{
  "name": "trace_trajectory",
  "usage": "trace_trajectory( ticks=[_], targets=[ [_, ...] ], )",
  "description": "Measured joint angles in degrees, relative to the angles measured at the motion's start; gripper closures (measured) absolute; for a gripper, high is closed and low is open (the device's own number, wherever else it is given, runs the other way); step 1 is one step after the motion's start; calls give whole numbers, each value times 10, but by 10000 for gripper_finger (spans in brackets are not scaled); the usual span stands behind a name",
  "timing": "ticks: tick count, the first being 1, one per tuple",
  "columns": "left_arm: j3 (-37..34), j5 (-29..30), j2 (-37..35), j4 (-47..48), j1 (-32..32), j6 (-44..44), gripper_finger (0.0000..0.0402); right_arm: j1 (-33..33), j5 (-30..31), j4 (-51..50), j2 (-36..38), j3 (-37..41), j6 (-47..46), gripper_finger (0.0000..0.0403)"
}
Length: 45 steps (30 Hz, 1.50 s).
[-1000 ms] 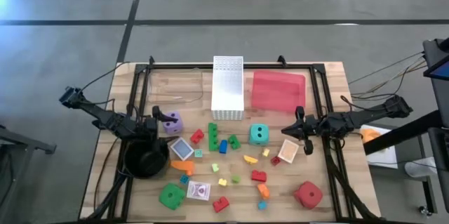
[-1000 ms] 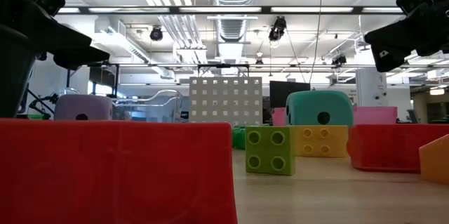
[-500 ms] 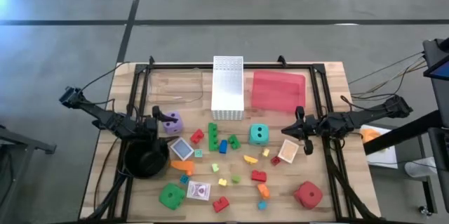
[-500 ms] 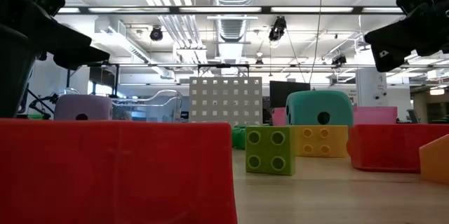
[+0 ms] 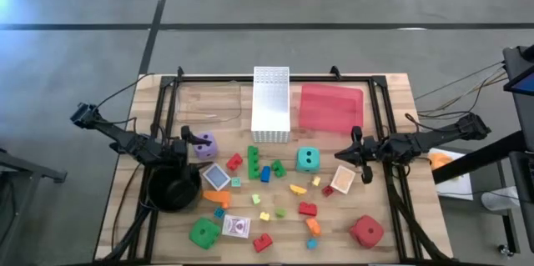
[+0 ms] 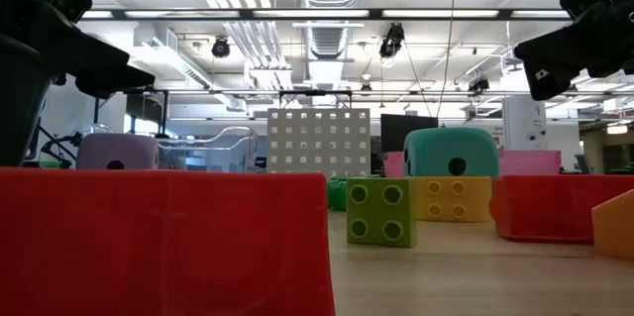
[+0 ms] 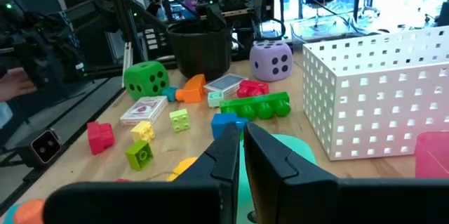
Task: Pick & Place Toys
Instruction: Put the red game piece into the transparent bin
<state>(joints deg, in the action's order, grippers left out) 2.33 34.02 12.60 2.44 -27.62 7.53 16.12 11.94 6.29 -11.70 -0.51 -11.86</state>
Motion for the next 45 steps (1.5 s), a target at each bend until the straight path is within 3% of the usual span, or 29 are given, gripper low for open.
trace_trajectory(
  ticks=[3,7,14,24,29,36,45],
  targets=[
    [0,0,0,0,0,-5,52,0,0,8,0,0,-19,382],
    [-1,2,0,-6,0,-7,52,0,1,20,0,0,-115,382],
    [-3,10,0,-59,0,88,52,0,59,82,-1,0,-87,382],
    [-2,9,0,-151,0,99,52,0,78,123,-1,0,-127,382],
    [-1,16,0,-190,0,110,52,0,78,176,-2,0,-97,382],
    [40,29,32,-157,0,156,52,0,77,186,-5,-4,-84,382],
    [188,28,189,-20,0,164,52,-3,90,185,-4,-4,-74,382]
  ],
)
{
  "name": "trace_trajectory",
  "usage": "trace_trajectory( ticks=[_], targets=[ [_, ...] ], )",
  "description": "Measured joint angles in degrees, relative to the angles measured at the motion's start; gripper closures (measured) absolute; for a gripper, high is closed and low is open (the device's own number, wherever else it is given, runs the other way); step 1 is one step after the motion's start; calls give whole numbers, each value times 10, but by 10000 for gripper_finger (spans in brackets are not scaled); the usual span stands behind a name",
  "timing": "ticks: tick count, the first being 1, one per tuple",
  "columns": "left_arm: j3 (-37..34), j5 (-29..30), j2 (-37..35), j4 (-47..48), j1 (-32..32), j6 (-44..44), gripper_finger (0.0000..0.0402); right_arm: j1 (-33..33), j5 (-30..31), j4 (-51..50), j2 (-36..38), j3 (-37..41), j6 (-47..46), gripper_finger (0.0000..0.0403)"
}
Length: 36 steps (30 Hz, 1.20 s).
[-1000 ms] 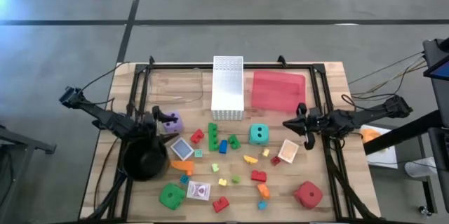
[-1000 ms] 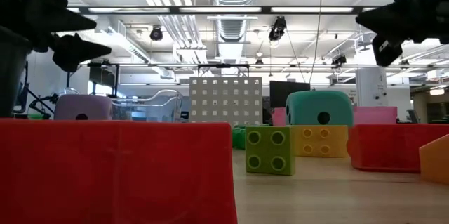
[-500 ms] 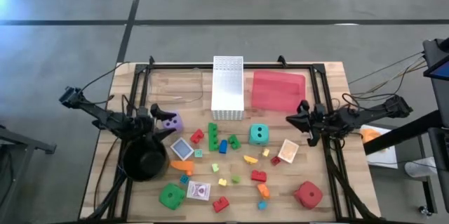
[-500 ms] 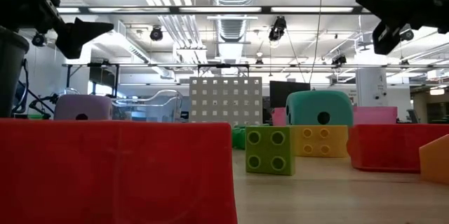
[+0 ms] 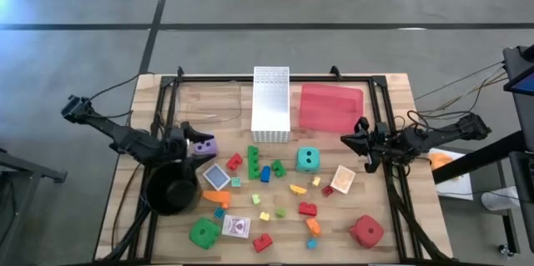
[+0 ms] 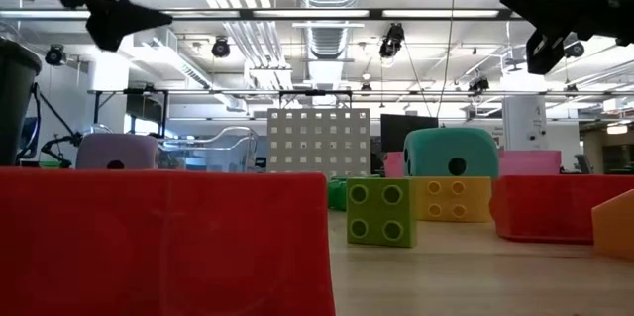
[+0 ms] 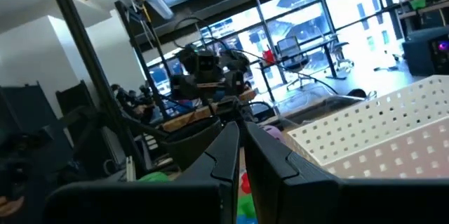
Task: Pick & Place Toys
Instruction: Put the red game piece into the transparent bin
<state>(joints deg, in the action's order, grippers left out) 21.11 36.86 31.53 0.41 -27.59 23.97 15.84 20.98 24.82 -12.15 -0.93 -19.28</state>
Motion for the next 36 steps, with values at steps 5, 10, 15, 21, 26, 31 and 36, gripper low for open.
trace_trajectory(
  ticks=[5,10,15,21,26,31,36],
  targets=[
    [73,3,93,39,0,28,52,0,0,0,0,0,0,382],
    [121,48,174,47,3,34,52,0,0,0,0,0,-2,382],
    [154,52,227,64,23,114,52,0,0,-1,0,0,-2,382],
    [198,-15,278,134,66,222,52,0,0,-1,0,0,0,382],
    [239,-95,312,238,119,250,52,0,-1,-5,0,0,-1,382],
    [260,-160,353,306,170,261,52,0,-1,-8,0,0,-1,382],
    [263,-215,392,308,194,260,52,0,-1,-16,0,0,0,382]
  ],
)
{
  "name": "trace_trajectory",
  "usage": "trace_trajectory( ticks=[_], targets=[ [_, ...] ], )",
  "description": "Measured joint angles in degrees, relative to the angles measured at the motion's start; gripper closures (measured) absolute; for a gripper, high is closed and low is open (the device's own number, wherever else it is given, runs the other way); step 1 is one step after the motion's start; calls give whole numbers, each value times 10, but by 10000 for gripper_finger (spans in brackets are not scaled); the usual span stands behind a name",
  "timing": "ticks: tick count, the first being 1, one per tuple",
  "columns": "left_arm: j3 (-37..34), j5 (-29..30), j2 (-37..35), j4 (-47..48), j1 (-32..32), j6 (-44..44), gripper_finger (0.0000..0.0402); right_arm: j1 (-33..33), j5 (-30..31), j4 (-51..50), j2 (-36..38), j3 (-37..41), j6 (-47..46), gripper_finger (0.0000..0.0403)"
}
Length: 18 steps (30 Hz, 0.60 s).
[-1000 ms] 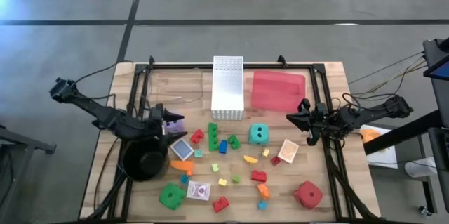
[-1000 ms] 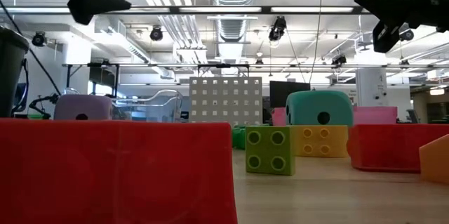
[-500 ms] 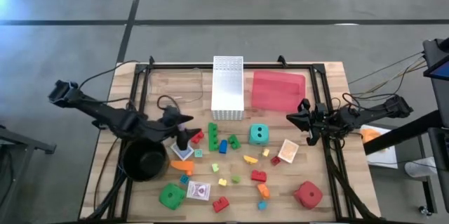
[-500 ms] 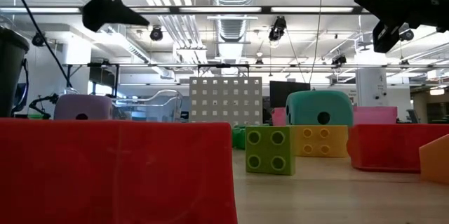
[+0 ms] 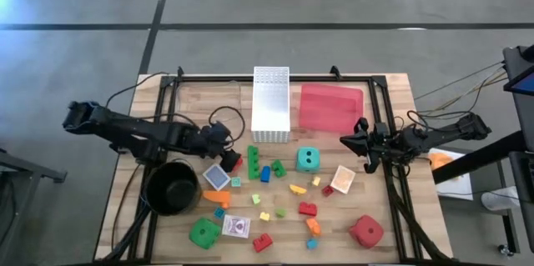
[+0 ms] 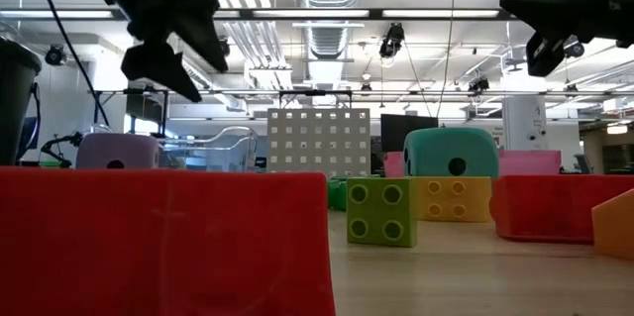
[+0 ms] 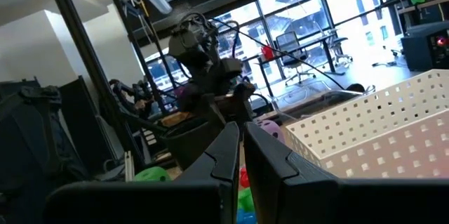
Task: Pick & Place Toys
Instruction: Put the red game piece into the transparent bin
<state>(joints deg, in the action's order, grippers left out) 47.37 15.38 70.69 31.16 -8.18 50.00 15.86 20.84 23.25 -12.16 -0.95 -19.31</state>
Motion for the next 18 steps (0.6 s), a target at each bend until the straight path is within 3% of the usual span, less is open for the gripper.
trace_trajectory(
  ticks=[18],
  targets=[
    [0,-2,129,6,4,-15,52,0,1,-3,0,0,14,382]
  ],
)
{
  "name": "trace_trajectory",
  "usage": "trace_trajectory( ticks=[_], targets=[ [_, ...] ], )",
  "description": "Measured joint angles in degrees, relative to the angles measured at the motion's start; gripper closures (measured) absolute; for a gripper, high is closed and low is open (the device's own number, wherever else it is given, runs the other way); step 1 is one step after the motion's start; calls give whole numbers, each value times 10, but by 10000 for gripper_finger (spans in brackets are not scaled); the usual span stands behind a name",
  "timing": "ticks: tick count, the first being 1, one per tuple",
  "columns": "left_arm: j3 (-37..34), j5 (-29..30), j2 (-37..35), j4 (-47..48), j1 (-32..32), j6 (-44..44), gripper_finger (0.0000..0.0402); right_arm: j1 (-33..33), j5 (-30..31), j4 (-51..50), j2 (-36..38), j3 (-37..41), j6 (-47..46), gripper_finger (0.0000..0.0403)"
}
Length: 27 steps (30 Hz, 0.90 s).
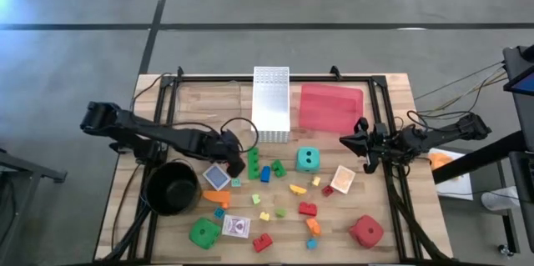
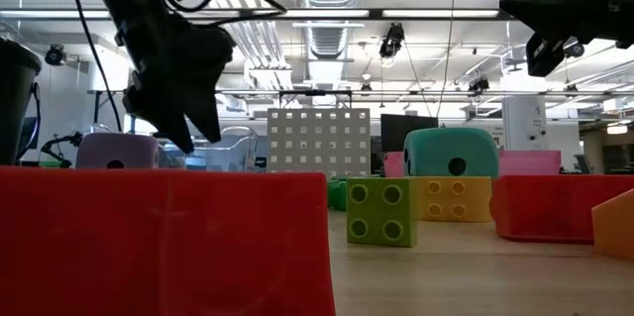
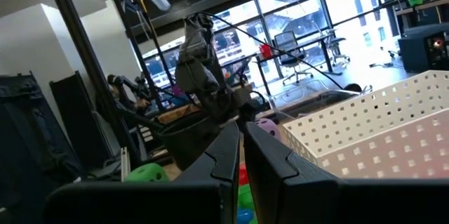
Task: Pick & Place Toys
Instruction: Put the red game piece into the transparent bin
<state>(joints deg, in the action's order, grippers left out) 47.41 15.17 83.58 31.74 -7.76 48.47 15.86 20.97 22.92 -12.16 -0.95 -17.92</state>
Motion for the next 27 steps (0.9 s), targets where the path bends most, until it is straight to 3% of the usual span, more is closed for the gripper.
trace_trajectory(
  ticks=[13,27],
  targets=[
    [113,-4,114,127,4,-63,52,0,0,0,0,0,4,382],
    [122,-34,153,145,17,-87,52,0,0,0,0,0,4,382]
  ],
)
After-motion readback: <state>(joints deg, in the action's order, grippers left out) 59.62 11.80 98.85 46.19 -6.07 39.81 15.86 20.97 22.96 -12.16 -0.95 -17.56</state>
